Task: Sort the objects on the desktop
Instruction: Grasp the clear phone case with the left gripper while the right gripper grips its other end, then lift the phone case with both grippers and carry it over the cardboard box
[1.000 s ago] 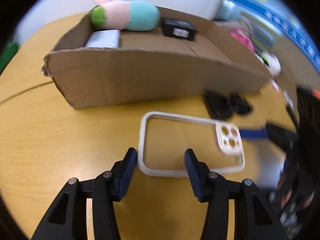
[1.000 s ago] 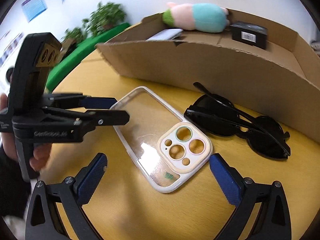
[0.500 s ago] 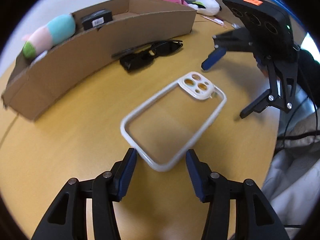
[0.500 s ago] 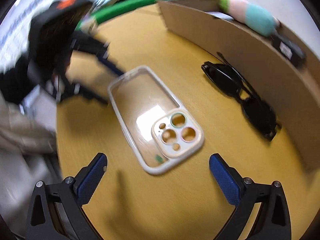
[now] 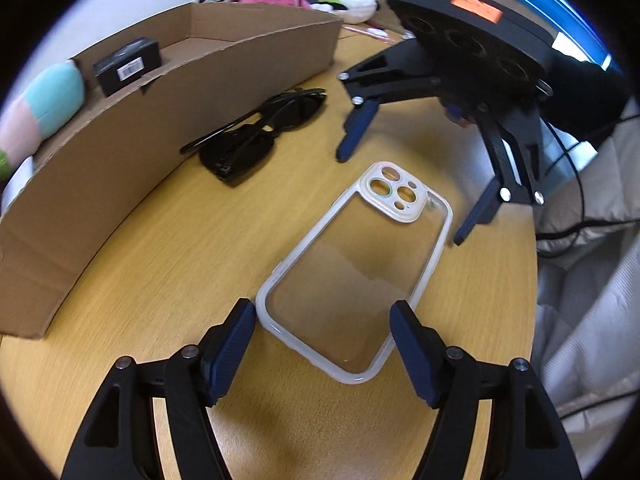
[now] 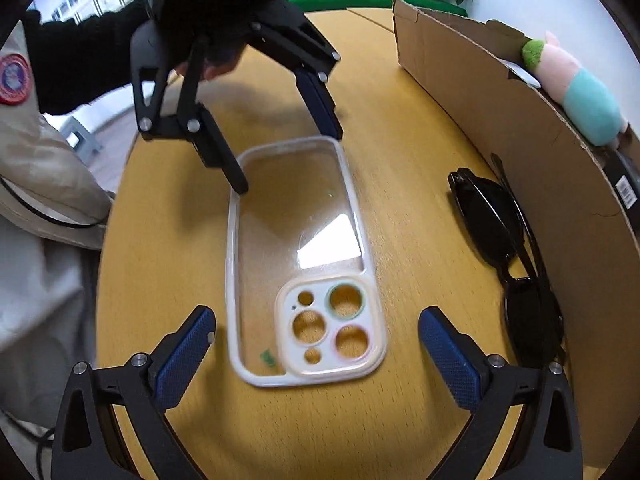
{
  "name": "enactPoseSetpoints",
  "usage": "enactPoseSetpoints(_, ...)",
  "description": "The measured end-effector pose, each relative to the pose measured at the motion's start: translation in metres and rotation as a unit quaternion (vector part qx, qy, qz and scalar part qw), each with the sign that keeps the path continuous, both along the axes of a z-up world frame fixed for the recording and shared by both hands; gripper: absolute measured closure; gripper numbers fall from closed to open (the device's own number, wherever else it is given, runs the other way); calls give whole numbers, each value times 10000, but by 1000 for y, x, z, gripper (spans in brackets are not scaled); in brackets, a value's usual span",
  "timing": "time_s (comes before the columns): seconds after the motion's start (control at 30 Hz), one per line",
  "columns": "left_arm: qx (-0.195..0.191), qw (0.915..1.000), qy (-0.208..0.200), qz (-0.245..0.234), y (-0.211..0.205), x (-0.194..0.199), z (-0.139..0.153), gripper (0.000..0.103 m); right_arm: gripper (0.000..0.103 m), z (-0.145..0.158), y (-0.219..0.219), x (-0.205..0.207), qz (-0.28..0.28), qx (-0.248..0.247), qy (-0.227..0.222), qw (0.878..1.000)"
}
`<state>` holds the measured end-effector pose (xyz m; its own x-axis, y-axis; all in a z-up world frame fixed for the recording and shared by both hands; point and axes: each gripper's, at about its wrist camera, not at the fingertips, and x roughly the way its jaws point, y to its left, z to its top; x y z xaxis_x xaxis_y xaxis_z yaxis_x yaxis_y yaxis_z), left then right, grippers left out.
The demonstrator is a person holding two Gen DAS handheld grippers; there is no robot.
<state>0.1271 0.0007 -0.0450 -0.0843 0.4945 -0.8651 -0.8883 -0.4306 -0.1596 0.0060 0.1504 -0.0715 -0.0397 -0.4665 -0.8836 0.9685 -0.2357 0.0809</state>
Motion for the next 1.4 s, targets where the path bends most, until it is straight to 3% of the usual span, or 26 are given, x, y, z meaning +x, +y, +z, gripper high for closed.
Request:
enactPoseSetpoints(0.33,-16,9981,-105,-605,4,7,3,33,3,-2,-4,7,602,365,361,9969)
enactPoseSetpoints(0.57,-102,9959,-15,-897,9,11,6,33,20,5,-7,8,1007,362,412,9934)
enactPoseSetpoints(0.83,-226,9935,283,-1081,16,14,7,33,21,7,-13,4,1084,434,403,9923)
enactPoseSetpoints(1.1,-257,9889,248,-1444,20,24,5,31,21,9,-21,1,1287,475,379,9898)
enactPoseSetpoints(1.2,-303,9885,169,-1474,20,25,2,26,21,10,-22,-1,1300,469,369,9897)
enactPoseSetpoints(1.33,-525,9843,591,-1576,27,39,-5,22,21,11,-24,-6,1248,449,356,9905)
enactPoseSetpoints(1.4,-516,9851,581,-1532,28,37,-4,22,21,12,-24,-7,1217,450,353,9909)
